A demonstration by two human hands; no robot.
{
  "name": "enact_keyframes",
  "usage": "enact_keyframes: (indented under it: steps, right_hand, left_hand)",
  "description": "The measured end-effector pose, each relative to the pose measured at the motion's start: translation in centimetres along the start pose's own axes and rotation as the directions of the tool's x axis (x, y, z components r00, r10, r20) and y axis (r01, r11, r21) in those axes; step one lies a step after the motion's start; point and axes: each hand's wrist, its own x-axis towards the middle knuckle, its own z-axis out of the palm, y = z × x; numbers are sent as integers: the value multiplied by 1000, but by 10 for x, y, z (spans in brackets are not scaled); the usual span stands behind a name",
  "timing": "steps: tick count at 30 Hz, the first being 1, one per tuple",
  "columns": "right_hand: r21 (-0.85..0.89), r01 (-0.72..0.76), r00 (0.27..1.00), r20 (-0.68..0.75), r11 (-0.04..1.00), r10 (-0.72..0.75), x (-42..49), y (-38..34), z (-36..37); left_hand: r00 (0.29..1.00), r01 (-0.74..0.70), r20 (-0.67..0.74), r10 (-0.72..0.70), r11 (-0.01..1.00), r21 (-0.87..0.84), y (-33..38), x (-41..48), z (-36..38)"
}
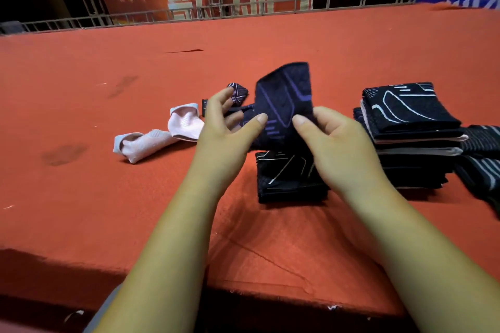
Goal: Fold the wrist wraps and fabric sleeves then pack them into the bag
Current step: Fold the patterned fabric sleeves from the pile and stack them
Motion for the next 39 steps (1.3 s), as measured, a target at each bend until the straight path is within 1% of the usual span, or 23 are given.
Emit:
enact_keyframes:
  steps: [1, 3, 4, 6, 9, 11, 13, 15, 16, 18, 20, 22, 28, 31, 35, 39]
  right_hand:
    - [84, -16, 1000, -17, 996, 17, 0, -5, -2]
    - [188, -50, 997, -43, 981, 59, 2, -9, -7]
    - [221, -75, 996, -38, 972, 86, 2, -9, -9]
    - [242, -148, 988, -9, 959, 155, 4, -6, -10]
    - [182, -245, 968, -11, 952, 251, 7, 4, -12]
    - [145, -289, 955, -19, 946, 295, 8, 5, -13]
    - [185, -299, 952, -11, 936, 307, 8, 3, -12]
    - [288, -302, 949, 3, 909, 314, 9, 0, -11]
    - [319, -283, 957, 24, 904, 290, 10, -1, -11]
    - [323, -190, 981, 89, 927, 170, 9, -3, -13]
    - [273, -93, 991, 122, 957, 62, 6, -8, -14]
    - [209, -35, 994, 110, 977, 12, 4, -11, -14]
    - [43, 71, 996, 56, 997, -74, 4, -5, -9]
    - [33, 101, 995, 17, 994, -101, 3, -3, -7]
    - [16, 101, 995, -25, 995, -101, 2, -1, -4]
    - [-64, 121, 991, -57, 991, -125, 4, 2, -5]
  left_hand:
    - [997, 58, 48, -58, 998, 1, 0, -1, 0]
    - [978, 144, 160, -132, 988, -63, -2, -3, 2]
    - [970, 162, 200, -140, 982, -97, -2, -4, 3]
    - [967, 141, 233, -104, 978, -151, 0, -4, 5]
    - [969, 119, 241, -61, 965, -234, 4, -6, 7]
    - [973, 94, 229, -39, 968, -234, 5, -5, 6]
    - [981, 54, 193, -10, 974, -219, 6, -5, 5]
    - [992, 13, 122, 11, 981, -195, 8, -5, 5]
    - [996, -1, 92, 18, 984, -180, 8, -4, 5]
    - [998, -20, 60, 29, 988, -155, 10, -3, 4]
    - [998, -36, 55, 44, 991, -128, 11, -4, 2]
    - [997, -58, 49, 62, 995, -80, 14, -5, 2]
    - [990, -141, -3, 141, 988, 69, 19, -6, -1]
    - [982, -177, -29, 184, 970, 165, 18, -5, -1]
    - [977, -191, -50, 209, 951, 243, 15, -5, 0]
    - [962, -240, -40, 269, 909, 342, 11, -4, 2]
